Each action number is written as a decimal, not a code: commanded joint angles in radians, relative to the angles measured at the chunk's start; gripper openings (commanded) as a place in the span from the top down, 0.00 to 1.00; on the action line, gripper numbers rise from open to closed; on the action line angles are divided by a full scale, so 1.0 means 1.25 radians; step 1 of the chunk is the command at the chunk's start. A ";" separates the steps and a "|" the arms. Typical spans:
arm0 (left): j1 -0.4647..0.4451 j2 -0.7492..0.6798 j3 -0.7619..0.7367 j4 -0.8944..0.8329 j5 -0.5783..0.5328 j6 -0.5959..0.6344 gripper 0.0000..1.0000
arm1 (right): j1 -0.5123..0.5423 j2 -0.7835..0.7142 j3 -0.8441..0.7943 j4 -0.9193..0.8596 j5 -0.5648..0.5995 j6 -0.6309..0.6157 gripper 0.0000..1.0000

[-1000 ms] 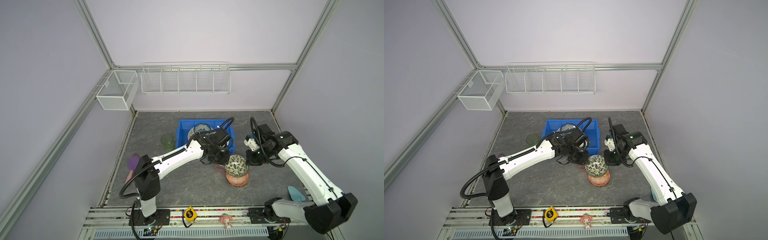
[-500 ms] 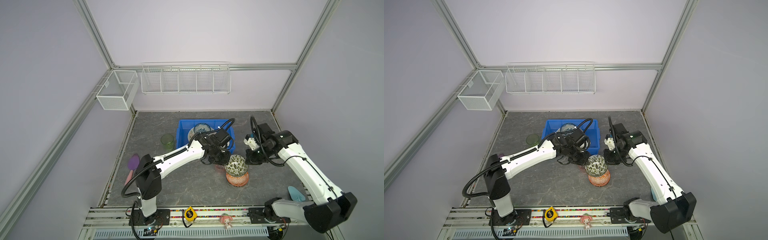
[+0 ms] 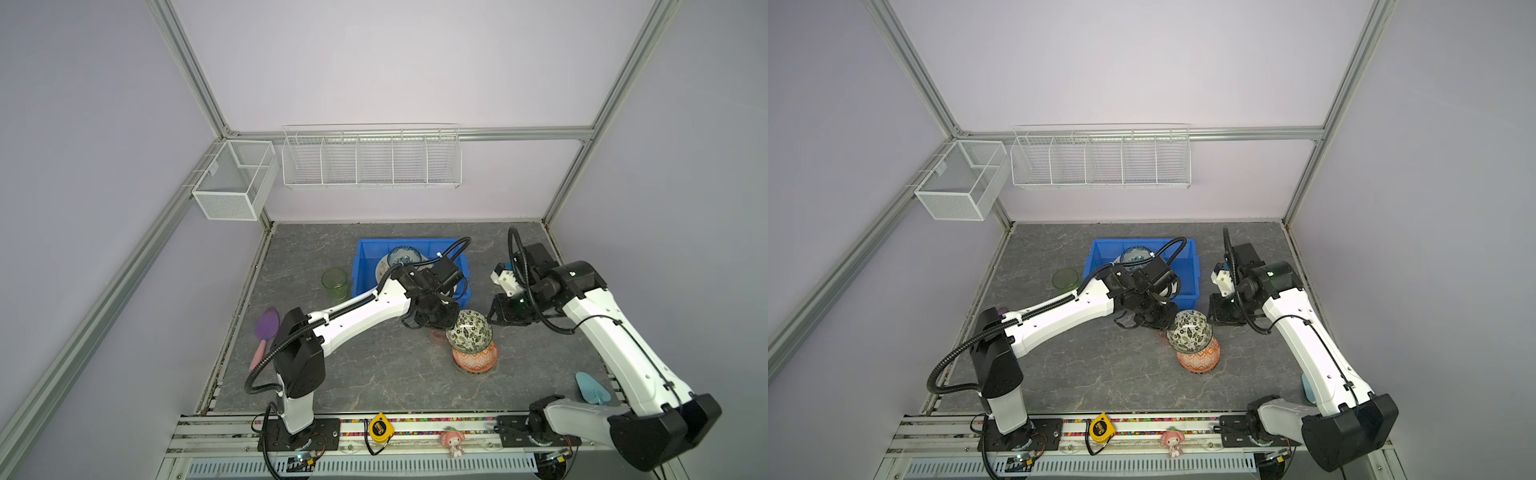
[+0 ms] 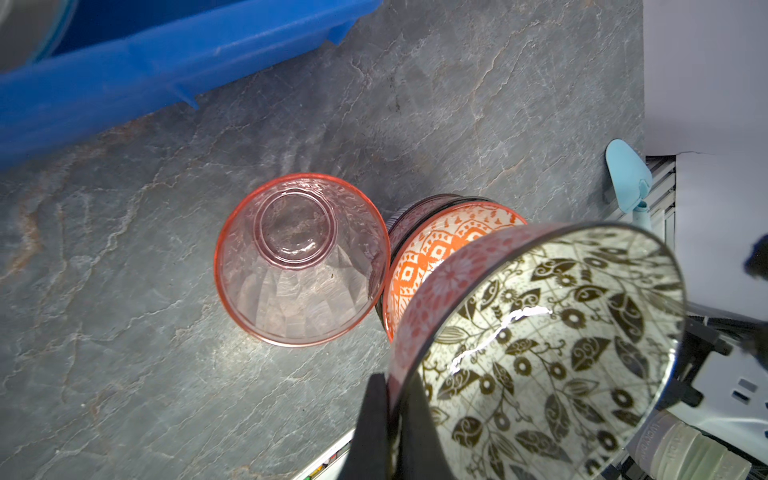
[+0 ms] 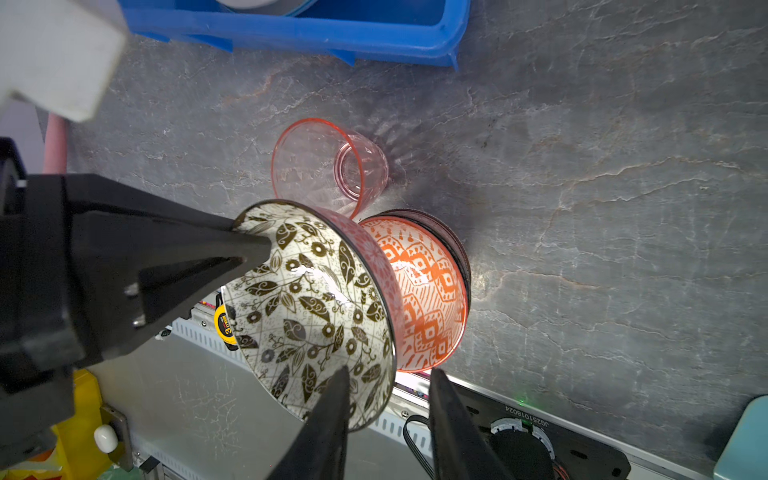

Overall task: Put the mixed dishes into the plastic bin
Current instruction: 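Carry the leaf-print bowl over the bin with the left gripper while right withdraws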

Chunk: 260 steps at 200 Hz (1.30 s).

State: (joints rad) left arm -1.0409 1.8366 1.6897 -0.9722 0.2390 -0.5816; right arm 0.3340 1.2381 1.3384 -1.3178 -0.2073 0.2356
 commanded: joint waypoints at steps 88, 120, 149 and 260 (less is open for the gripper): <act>0.173 0.018 0.241 -0.162 -0.104 0.131 1.00 | -0.091 -0.072 -0.008 0.029 -0.122 -0.012 0.51; 0.237 0.064 0.323 -0.197 -0.109 0.154 1.00 | -0.091 -0.071 -0.033 0.077 -0.171 -0.004 0.37; 0.289 0.096 0.352 -0.197 -0.132 0.156 1.00 | -0.091 -0.068 -0.040 0.100 -0.178 -0.001 0.05; 0.397 0.245 0.438 -0.148 -0.180 0.096 1.00 | -0.091 -0.041 -0.064 0.137 -0.180 -0.005 0.12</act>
State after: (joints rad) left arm -0.5549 2.1143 2.1742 -1.1782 0.0078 -0.4282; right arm 0.2241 1.1786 1.2785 -1.1603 -0.4164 0.2390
